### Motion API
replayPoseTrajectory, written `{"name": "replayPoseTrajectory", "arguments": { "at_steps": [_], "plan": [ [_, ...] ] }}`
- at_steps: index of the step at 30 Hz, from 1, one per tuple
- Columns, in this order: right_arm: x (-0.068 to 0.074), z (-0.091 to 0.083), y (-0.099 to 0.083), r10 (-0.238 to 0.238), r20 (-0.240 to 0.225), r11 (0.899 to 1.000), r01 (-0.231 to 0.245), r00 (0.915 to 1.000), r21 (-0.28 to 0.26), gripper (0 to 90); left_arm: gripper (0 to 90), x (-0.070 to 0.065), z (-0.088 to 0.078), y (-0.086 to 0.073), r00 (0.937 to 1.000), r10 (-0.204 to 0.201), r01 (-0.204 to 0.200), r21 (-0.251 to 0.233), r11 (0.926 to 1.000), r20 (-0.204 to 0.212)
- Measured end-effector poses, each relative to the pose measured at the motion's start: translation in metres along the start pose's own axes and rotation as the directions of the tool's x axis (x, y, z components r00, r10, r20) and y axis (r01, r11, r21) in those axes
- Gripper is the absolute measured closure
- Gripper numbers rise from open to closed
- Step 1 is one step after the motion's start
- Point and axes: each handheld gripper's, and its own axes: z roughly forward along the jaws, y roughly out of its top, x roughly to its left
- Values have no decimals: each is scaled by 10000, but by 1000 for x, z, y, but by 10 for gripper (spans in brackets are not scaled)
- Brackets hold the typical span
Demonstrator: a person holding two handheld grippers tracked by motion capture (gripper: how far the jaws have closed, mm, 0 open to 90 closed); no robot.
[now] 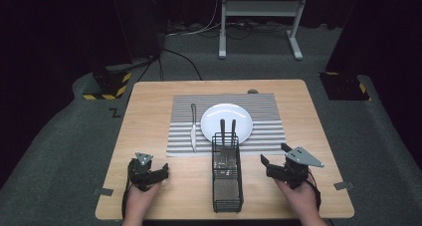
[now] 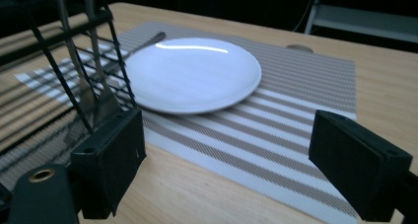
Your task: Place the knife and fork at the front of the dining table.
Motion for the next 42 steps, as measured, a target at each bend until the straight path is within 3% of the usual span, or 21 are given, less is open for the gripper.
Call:
{"name": "replayPoseTrajectory", "arguments": {
  "at_steps": [11, 16, 26, 29, 35, 42],
  "plan": [
    [22, 10, 41, -133, -370, 9963, 101, 9992, -854, 152, 94, -1, 1, 0, 9999, -132, 132, 7, 9999, -51],
    [36, 18, 56, -272, -407, 9936, 226, 9988, -1104, 200, 59, -1, 2, 1, 10000, 18, -18, 121, 9999, -7],
    [65, 40, 79, -404, -599, 9824, 287, 9974, -1845, 566, 52, -1, 2, 1, 10000, 23, -23, 122, 9999, -2],
    [73, 45, 84, -475, -404, 9821, 393, 9981, -1841, 638, 52, -1, 1, 0, 10000, 38, -39, 128, 9999, 22],
    [75, 56, 84, -246, -559, 9875, 155, 9981, -1572, 721, 52, -2, 1, 0, 10000, 6, -6, 97, 10000, 25],
    [78, 57, 82, -255, -714, 9868, 137, 9971, -1615, 766, 52, -2, 1, 0, 10000, 9, -9, 96, 10000, 26]
  ]
}}
